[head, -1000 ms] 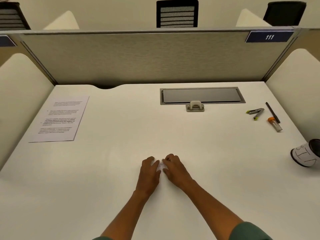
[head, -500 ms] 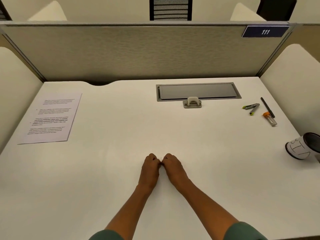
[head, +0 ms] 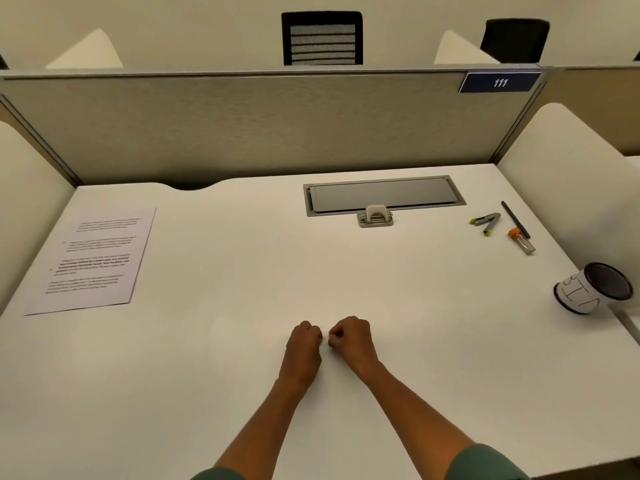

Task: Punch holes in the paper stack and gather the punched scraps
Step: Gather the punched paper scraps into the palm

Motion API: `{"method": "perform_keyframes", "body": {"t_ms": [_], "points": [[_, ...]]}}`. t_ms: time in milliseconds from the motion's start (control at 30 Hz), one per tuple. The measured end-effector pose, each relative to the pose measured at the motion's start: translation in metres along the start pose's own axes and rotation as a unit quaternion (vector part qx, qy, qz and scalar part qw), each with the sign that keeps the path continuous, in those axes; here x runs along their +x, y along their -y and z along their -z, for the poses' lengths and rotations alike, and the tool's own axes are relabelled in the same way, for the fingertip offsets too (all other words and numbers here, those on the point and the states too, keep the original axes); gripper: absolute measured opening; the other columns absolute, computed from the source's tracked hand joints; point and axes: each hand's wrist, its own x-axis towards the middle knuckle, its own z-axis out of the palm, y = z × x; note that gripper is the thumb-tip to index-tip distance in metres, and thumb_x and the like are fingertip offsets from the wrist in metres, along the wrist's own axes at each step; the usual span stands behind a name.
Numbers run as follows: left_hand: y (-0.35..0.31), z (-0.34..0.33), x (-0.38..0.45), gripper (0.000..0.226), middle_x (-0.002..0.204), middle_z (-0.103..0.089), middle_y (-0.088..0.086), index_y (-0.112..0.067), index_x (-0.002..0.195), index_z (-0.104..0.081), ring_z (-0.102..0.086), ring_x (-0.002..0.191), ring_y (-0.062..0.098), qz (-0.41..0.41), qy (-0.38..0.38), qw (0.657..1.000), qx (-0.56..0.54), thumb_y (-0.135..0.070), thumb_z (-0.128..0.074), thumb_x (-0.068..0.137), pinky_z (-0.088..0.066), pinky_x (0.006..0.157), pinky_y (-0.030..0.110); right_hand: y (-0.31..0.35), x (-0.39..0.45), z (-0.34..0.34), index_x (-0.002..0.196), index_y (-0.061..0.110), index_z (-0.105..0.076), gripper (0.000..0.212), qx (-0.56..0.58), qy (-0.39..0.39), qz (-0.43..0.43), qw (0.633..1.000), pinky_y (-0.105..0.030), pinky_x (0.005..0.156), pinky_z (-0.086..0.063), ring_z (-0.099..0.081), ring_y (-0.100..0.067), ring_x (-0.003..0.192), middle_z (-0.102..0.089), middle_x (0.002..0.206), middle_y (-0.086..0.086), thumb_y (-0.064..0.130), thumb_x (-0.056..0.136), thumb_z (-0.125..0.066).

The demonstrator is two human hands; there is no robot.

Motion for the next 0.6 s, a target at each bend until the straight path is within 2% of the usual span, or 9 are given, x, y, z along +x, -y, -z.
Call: {"method": "perform_keyframes", "body": {"t_ms": [67, 133, 200, 233, 300, 367, 400, 467, 600], "points": [[0.002, 0.004, 0.003, 0.015, 0.090, -0.060, 0.013, 0.000, 0.080, -0.060, -0.054, 0.085, 0.026, 0.015, 0.002, 0.999, -0.032, 0.006, -0.048, 0.087, -0.045, 0.074, 0.037, -0.006, -0.005, 0.005, 0.058, -0.004, -0.063, 0.014, 0.080, -0.018, -0.045, 0.996, -0.022, 0.056, -0.038, -0.058, -0.024, 0.055, -0.068, 0.066, -0.019, 0.002, 0.071, -0.065], [0.003, 0.007, 0.006, 0.016, 0.086, -0.065, 0.011, -0.001, 0.076, -0.063, -0.058, 0.081, 0.023, 0.031, -0.004, 0.996, -0.081, 0.008, -0.052, 0.085, -0.046, 0.071, 0.028, -0.010, -0.010, 0.012, 0.065, 0.004, -0.073, 0.008, 0.180, -0.034, -0.103, 0.978, -0.023, 0.060, -0.047, -0.067, -0.020, 0.065, -0.073, 0.069, -0.009, 0.007, 0.072, -0.069], [0.000, 0.010, 0.008, 0.016, 0.081, -0.069, 0.004, -0.004, 0.075, -0.067, -0.061, 0.076, 0.016, 0.045, -0.011, 0.989, -0.137, 0.007, -0.058, 0.084, -0.043, 0.066, 0.013, -0.012, -0.015, 0.018, 0.055, 0.017, -0.072, 0.018, 0.289, -0.031, -0.143, 0.946, -0.021, 0.060, -0.049, -0.063, -0.011, 0.060, -0.069, 0.060, 0.007, 0.008, 0.070, -0.071], [-0.004, 0.012, 0.009, 0.016, 0.079, -0.071, 0.001, -0.006, 0.075, -0.069, -0.062, 0.075, 0.012, 0.057, -0.009, 0.983, -0.173, 0.004, -0.061, 0.084, -0.044, 0.066, 0.010, -0.013, -0.017, 0.022, 0.050, 0.020, -0.067, 0.025, 0.337, -0.023, -0.150, 0.929, -0.021, 0.060, -0.047, -0.057, -0.010, 0.057, -0.063, 0.055, 0.009, 0.006, 0.070, -0.071], [-0.012, 0.012, 0.013, 0.016, 0.075, -0.072, -0.004, -0.011, 0.076, -0.072, -0.062, 0.068, 0.009, 0.085, 0.007, 0.962, -0.259, 0.000, -0.064, 0.086, -0.047, 0.065, 0.013, -0.013, -0.018, 0.030, 0.056, 0.017, -0.069, 0.023, 0.429, -0.019, -0.167, 0.888, -0.019, 0.063, -0.049, -0.059, -0.012, 0.061, -0.063, 0.059, 0.005, 0.001, 0.073, -0.072], [-0.024, 0.010, 0.019, 0.017, 0.072, -0.071, -0.001, -0.010, 0.077, -0.073, -0.060, 0.063, 0.013, 0.094, 0.024, 0.940, -0.328, 0.000, -0.064, 0.086, -0.051, 0.063, 0.022, -0.015, -0.018, 0.040, 0.076, 0.003, -0.075, 0.005, 0.515, -0.031, -0.187, 0.836, -0.021, 0.069, -0.055, -0.067, -0.017, 0.072, -0.073, 0.074, -0.004, -0.002, 0.076, -0.074], [-0.031, 0.008, 0.022, 0.016, 0.073, -0.071, 0.001, -0.009, 0.078, -0.074, -0.060, 0.063, 0.015, 0.094, 0.030, 0.931, -0.351, 0.000, -0.064, 0.087, -0.052, 0.064, 0.026, -0.018, -0.017, 0.045, 0.082, -0.002, -0.075, 0.006, 0.548, -0.041, -0.193, 0.813, -0.023, 0.072, -0.056, -0.070, -0.019, 0.076, -0.075, 0.080, -0.009, -0.003, 0.076, -0.075], [-0.045, 0.004, 0.027, 0.013, 0.077, -0.072, 0.004, -0.007, 0.081, -0.074, -0.059, 0.065, 0.017, 0.095, 0.040, 0.917, -0.386, 0.000, -0.065, 0.087, -0.053, 0.065, 0.028, -0.022, -0.015, 0.056, 0.082, -0.004, -0.074, 0.007, 0.593, -0.055, -0.197, 0.779, -0.025, 0.074, -0.057, -0.072, -0.020, 0.078, -0.075, 0.083, -0.013, -0.006, 0.076, -0.074], [-0.080, -0.011, 0.040, 0.009, 0.082, -0.071, 0.007, -0.002, 0.086, -0.073, -0.060, 0.069, 0.018, 0.087, 0.062, 0.904, -0.413, 0.000, -0.065, 0.088, -0.053, 0.066, 0.026, -0.037, -0.013, 0.087, 0.076, -0.003, -0.075, 0.004, 0.641, -0.082, -0.191, 0.739, -0.024, 0.071, -0.058, -0.072, -0.020, 0.076, -0.074, 0.080, -0.014, -0.007, 0.077, -0.074]]}}
